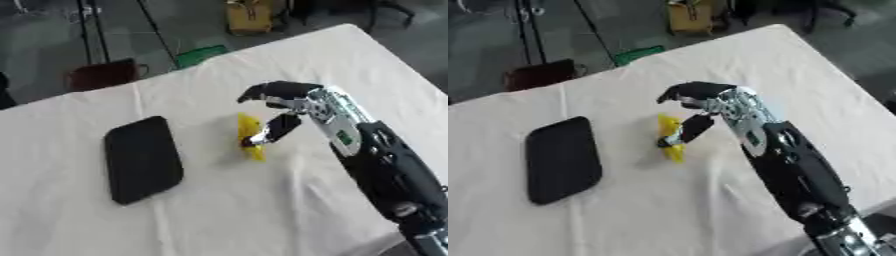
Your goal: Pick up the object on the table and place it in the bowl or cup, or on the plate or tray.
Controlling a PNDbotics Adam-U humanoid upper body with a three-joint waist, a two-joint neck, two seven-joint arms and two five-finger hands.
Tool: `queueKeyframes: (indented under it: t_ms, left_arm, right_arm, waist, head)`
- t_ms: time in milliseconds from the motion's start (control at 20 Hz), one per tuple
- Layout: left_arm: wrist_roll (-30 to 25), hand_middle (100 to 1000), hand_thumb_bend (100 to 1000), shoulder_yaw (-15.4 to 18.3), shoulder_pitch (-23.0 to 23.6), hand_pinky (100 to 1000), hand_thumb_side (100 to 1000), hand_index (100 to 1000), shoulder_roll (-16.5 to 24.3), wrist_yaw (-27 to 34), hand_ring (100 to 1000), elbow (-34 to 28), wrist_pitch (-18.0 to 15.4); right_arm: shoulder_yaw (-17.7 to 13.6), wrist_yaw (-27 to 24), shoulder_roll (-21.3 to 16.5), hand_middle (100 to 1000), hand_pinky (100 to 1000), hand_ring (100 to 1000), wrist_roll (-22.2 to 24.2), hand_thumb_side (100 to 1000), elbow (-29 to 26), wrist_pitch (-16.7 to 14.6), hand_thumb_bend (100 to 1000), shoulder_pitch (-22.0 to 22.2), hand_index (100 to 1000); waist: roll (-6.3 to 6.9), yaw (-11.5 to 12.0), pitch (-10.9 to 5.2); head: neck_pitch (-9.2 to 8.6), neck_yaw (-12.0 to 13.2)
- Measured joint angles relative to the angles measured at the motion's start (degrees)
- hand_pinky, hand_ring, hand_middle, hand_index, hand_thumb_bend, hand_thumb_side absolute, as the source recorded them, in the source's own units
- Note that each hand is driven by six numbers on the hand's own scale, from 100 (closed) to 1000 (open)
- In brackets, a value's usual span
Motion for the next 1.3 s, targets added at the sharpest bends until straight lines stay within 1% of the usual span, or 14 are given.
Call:
queueKeyframes:
  t_ms: [200, 600, 900, 950, 1000, 1050, 1100, 1150, 1200, 1250, 1300]
  left_arm:
    - [0.0, 892, 370, 0.0, 0.0, 680, 1000, 870, 0.0, 0.0, 838, 0.0, 0.0]
    - [0.0, 892, 370, 0.0, 0.0, 680, 1000, 870, 0.0, 0.0, 838, 0.0, 0.0]
    - [0.0, 892, 369, 0.0, 0.0, 680, 1000, 870, 0.0, 0.0, 838, 0.0, 0.0]
    - [0.0, 892, 369, 0.0, 0.0, 680, 1000, 870, 0.0, 0.0, 838, 0.0, 0.0]
    - [0.0, 892, 369, 0.0, 0.0, 680, 1000, 870, 0.0, 0.0, 838, 0.0, 0.0]
    - [0.0, 892, 369, 0.0, 0.0, 680, 1000, 870, 0.0, 0.0, 838, 0.0, 0.0]
    - [0.0, 892, 369, 0.0, 0.0, 680, 1000, 870, 0.0, 0.0, 838, 0.0, 0.0]
    - [0.0, 892, 369, 0.0, 0.0, 680, 1000, 870, 0.0, 0.0, 838, 0.0, 0.0]
    - [0.0, 892, 369, 0.0, 0.0, 680, 1000, 870, 0.0, 0.0, 838, 0.0, 0.0]
    - [0.0, 892, 368, 0.0, 0.0, 680, 1000, 870, 0.0, 0.0, 838, 0.0, 0.0]
    - [0.0, 892, 368, 0.0, 0.0, 680, 1000, 870, 0.0, 0.0, 838, 0.0, 0.0]
  right_arm:
    - [0.37, 0.92, 0.3, 921, 922, 915, -0.19, 697, 0.43, -0.75, 611, 0.07, 955]
    - [1.22, 1.67, 0.3, 923, 927, 919, 0.92, 695, 0.71, -1.91, 613, 0.43, 957]
    - [2.02, 5.04, 0.3, 922, 915, 915, 1.17, 679, 0.73, -2.55, 597, 0.57, 956]
    - [2.16, 5.57, 0.3, 918, 878, 896, 1.11, 665, 0.79, -2.7, 572, 0.58, 955]
    - [2.26, 6.2, 0.3, 918, 878, 896, 0.96, 665, 0.9, -2.85, 572, 0.59, 955]
    - [2.39, 6.85, 0.31, 906, 748, 823, 0.8, 647, 1.02, -3.0, 563, 0.59, 954]
    - [2.5, 7.5, 0.32, 906, 748, 823, 0.62, 647, 1.05, -3.17, 563, 0.59, 954]
    - [2.54, 8.07, 0.34, 901, 666, 771, 0.41, 621, 1.07, -3.34, 531, 0.59, 951]
    - [2.65, 8.6, 0.37, 901, 666, 771, 0.18, 621, 1.11, -3.5, 531, 0.59, 951]
    - [2.76, 9.03, 0.42, 894, 602, 705, -0.08, 566, 1.21, -3.62, 460, 0.59, 947]
    - [2.83, 9.37, 0.5, 894, 602, 705, -0.31, 566, 1.35, -3.75, 460, 0.59, 947]
  waist:
    - [0.0, 0.0, 0.0]
    - [-0.04, -0.15, 0.0]
    - [-0.05, -0.16, 0.0]
    - [-0.05, -0.16, 0.0]
    - [-0.05, -0.16, 0.0]
    - [-0.05, -0.16, 0.0]
    - [-0.05, -0.16, 0.0]
    - [-0.05, -0.16, 0.0]
    - [-0.05, -0.16, 0.0]
    - [-0.05, -0.16, 0.0]
    - [-0.05, -0.16, 0.0]
  head:
    - [0.0, -0.05]
    - [0.0, -0.13]
    - [0.0, -0.31]
    - [0.0, -0.33]
    - [0.0, -0.37]
    - [0.0, -0.41]
    - [0.0, -0.45]
    - [0.0, -0.46]
    - [0.0, -0.47]
    - [0.0, -0.47]
    - [-0.01, -0.47]
